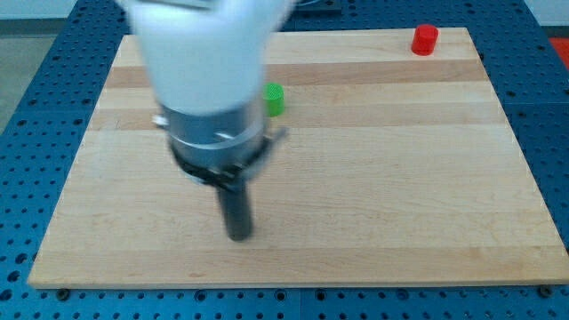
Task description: Slide the red star to the center
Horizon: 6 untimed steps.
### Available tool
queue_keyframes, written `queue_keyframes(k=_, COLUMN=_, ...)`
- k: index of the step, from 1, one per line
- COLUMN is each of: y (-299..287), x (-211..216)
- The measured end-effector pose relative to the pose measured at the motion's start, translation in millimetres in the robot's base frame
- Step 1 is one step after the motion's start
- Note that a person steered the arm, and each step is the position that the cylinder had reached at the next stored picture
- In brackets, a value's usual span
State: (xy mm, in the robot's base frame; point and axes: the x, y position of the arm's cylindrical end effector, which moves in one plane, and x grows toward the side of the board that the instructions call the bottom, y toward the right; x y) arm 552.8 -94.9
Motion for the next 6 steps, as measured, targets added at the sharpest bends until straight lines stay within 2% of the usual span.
queue_keyframes(k=1, y=-46.7, x=-39.0)
queue_keyframes(k=2, y=-63.8, x=-62.8)
queue_keyframes(k=3, y=-40.2, x=-76.9)
queue_keyframes(k=5, y=67.6, x=-79.4)
queue_keyframes(k=6, y=83.1, x=-107.8)
